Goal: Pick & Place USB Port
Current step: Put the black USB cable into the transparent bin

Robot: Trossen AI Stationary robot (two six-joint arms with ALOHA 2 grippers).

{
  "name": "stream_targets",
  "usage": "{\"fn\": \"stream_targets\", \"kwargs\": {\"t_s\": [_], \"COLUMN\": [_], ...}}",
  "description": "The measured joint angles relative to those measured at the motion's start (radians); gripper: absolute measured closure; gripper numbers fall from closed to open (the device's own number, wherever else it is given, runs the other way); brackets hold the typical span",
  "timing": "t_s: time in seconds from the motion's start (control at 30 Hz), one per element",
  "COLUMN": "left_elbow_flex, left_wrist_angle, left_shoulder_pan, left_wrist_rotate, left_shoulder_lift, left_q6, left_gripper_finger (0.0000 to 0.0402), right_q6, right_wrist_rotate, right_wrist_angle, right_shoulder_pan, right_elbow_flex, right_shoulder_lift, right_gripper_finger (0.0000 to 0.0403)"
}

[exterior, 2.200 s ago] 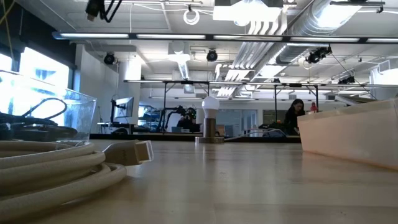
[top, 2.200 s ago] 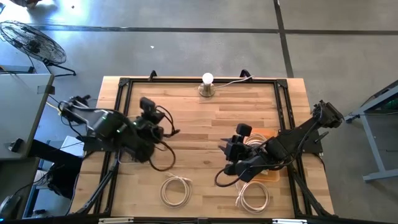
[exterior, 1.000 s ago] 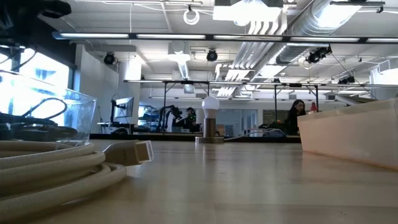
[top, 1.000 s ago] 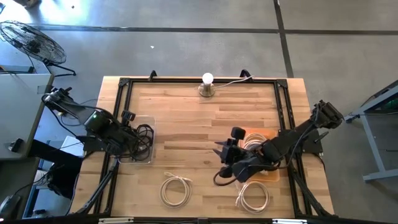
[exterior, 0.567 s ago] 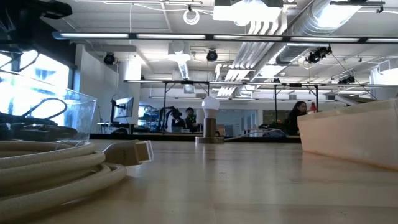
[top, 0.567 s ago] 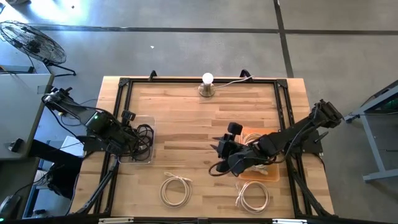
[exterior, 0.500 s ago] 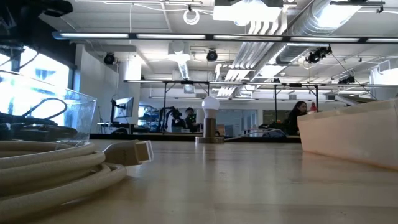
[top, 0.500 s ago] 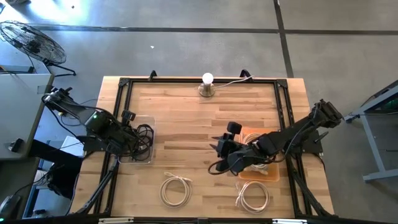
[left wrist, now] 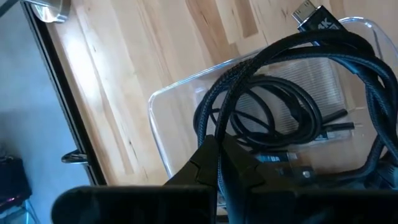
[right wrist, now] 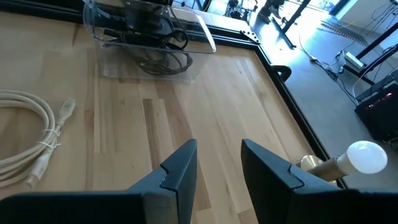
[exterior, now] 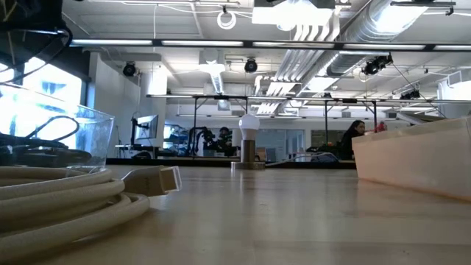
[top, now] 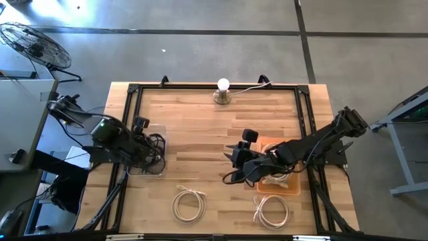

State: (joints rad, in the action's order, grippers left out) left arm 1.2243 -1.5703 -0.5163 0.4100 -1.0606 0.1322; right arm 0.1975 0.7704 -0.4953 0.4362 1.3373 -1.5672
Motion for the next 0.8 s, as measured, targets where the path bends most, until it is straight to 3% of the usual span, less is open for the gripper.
{"fn": "stream_targets", "kwargs": {"t_s": [0.37, 0.8], "left_elbow_flex": [0.0, -0.007], "left_wrist_angle": [0.036, 0.079], "left_shoulder_pan": [0.0, 0.0], "left_wrist_rotate": [-0.005, -0.013], "left_shoulder_lift": [-0.084, -0.089], "left_q6": [0.003, 0.002], "left_gripper_finger": [0.0401, 0.0401], "right_q6": [-0.018, -0.024], "right_wrist_rotate": [0.0, 0.001], "right_wrist_angle": [0.0, 0.007], "right_shoulder_pan": [0.0, 0.0], "right_elbow_flex": [0.0, 0.0], "right_shoulder_lift": [0.0, 0.0], "right_gripper_finger": [0.0286, 0.0286]}}
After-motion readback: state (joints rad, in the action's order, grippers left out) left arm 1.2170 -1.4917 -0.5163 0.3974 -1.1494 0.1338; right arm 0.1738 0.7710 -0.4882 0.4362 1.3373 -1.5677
